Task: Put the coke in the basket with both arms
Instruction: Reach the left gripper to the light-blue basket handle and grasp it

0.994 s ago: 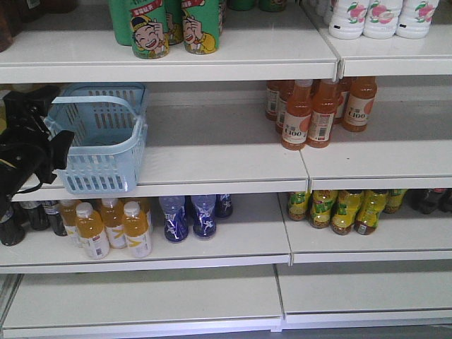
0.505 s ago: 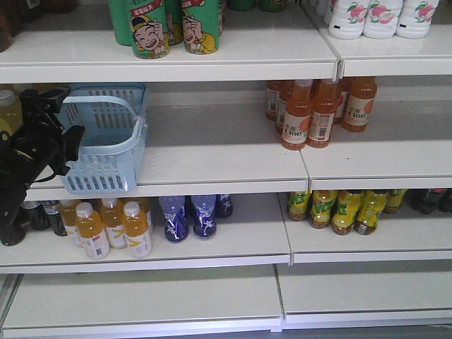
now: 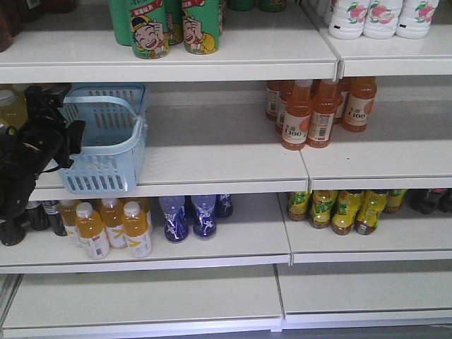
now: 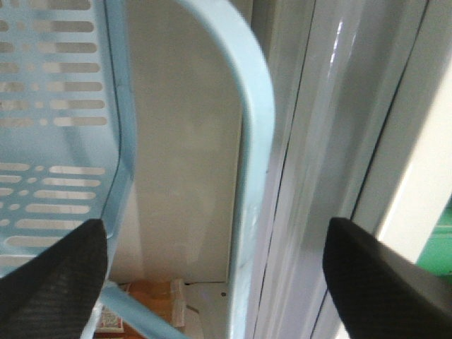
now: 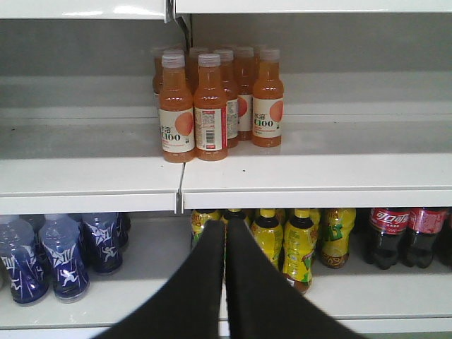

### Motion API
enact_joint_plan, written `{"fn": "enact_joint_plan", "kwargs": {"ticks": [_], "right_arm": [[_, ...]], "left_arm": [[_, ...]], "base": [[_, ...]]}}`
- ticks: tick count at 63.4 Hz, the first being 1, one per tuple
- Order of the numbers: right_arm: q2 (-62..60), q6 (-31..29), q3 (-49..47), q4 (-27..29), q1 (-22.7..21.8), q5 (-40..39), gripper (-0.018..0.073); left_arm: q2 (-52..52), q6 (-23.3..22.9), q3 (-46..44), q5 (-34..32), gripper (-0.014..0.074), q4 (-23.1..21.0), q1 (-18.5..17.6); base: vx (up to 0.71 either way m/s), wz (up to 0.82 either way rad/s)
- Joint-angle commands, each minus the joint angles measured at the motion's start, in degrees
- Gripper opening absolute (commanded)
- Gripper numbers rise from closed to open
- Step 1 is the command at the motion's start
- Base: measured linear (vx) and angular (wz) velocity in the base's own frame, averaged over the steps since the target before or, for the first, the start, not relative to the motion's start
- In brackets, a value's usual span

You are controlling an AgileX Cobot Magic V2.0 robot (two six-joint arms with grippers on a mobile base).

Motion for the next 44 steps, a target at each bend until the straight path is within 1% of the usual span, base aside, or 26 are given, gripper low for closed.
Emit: {"fn": "enact_joint_plan", "kwargs": {"ticks": [1,12,17,22,28,44], "right_arm": [[-1.0,-0.4,0.9,0.0,0.1,-4.1,-0.0005],[-1.0,-0.4,0.9,0.0,0.1,-4.1,-0.0005],[-1.0,-0.4,0.9,0.0,0.1,-4.1,-0.0005],[-1.0,-0.4,0.9,0.0,0.1,-4.1,-0.0005],[-1.0,-0.4,0.9,0.0,0.1,-4.1,-0.0005],[-1.0,-0.4,0.9,0.0,0.1,-4.1,-0.0005]], "left_arm": [[-1.9,0.1,-3.0,-4.0,0.0593,-1.0,-0.2],[-0.9,0.1,-4.6,-4.2,0.0582,-1.0,-0.2],[-0.6,0.1,-4.6,-4.2,0.0555,-1.7,-0.2],[-0.6,0.1,-4.6,-4.2,0.0506,-2.4,-0.2],[-0.6,0.1,-4.6,-5.0,0.042,-2.7,-0.2],[-0.6,0.1,-4.6,-5.4,0.0125,-2.5,-0.2]], "base": [[0.0,0.0],[0.0,0.0],[0.0,0.0],[0.0,0.0],[0.0,0.0],[0.0,0.0]]}}
